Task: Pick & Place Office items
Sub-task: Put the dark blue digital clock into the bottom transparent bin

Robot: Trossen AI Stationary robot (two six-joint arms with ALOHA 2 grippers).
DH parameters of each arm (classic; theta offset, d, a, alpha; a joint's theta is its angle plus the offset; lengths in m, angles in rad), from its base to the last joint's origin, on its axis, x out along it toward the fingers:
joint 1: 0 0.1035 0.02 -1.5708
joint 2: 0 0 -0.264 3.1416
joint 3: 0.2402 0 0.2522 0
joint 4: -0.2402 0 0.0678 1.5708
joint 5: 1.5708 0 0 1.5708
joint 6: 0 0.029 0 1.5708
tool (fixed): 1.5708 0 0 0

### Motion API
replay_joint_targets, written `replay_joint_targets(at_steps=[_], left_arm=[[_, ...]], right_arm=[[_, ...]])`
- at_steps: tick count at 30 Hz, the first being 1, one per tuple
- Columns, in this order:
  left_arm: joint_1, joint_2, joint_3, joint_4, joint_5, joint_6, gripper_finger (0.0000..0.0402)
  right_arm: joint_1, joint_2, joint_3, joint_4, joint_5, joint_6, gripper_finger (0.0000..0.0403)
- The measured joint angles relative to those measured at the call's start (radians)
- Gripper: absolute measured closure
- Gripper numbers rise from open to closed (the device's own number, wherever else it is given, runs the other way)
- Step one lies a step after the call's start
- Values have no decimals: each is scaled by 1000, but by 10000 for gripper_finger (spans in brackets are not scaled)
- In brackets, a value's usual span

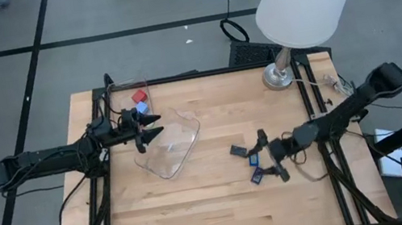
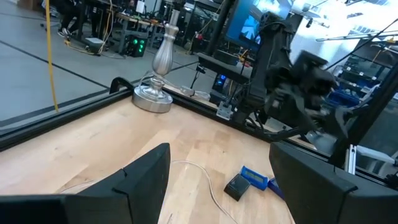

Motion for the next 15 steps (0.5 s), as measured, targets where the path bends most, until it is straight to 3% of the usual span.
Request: replay_joint_targets(at_steps=[3,7,11,15], left_arm=[[0,0,0,-2,0,-2,123],[0,3,0,-9,0,-15,124],[0,3,0,-11,-1,-14,124],[0,3,0,-13,-2,-16,124]], right_arm=[[73,66,73,-163,129,10,110],[144,133,215,-576,250,49,110],[182,216,313,-830,248,9,110],[185,265,327,-867,248,21,110]])
